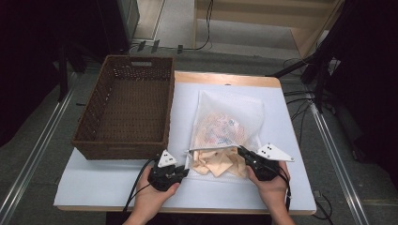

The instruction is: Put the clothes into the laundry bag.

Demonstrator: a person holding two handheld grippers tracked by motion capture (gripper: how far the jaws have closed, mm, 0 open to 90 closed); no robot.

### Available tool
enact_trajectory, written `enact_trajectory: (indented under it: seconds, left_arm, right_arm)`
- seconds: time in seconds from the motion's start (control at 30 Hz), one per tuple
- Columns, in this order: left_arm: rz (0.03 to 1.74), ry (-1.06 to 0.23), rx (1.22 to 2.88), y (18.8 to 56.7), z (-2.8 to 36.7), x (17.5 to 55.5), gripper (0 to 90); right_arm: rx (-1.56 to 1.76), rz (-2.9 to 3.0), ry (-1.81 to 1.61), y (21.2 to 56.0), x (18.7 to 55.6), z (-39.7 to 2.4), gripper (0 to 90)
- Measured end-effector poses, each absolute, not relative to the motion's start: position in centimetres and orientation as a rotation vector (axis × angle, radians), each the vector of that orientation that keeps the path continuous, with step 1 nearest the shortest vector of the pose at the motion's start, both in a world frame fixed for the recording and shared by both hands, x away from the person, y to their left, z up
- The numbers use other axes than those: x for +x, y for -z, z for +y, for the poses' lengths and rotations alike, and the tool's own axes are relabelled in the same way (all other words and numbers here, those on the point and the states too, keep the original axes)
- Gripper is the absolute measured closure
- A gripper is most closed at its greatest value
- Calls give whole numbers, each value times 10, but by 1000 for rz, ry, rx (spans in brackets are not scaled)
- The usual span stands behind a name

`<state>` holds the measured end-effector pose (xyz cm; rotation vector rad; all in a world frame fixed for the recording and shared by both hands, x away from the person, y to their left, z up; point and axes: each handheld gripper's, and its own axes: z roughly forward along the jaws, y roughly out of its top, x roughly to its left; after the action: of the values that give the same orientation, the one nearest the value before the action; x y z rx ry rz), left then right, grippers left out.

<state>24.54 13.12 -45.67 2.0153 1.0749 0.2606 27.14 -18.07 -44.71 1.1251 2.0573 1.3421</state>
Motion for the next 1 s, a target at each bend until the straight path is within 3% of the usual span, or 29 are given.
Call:
enact_trajectory:
  seconds: [0.1,0.27,0.37,0.57,0.67,0.8,0.93,1.0]
  left_arm:
    - [992,-337,1985,440,118,243,575]
    - [929,-317,2069,440,77,258,509]
    - [1003,-355,2078,451,54,273,397]
    - [1083,-378,2127,467,24,301,340]
    - [1078,-419,2164,469,18,305,407]
    - [1082,-311,2173,459,20,313,721]
    - [1042,-248,2057,447,25,312,760]
    - [1052,-325,1980,445,28,315,759]
  right_arm:
    - [1108,2058,-1347,445,270,-178,900]
    - [1108,2061,-1357,445,270,-175,900]
    - [1096,2065,-1358,443,269,-172,900]
    - [1074,2068,-1375,440,269,-166,900]
    - [1060,2089,-1380,441,269,-162,900]
    - [1048,2102,-1384,440,269,-157,900]
    - [1036,2086,-1388,435,266,-155,900]
    - [1049,2075,-1391,433,266,-156,900]
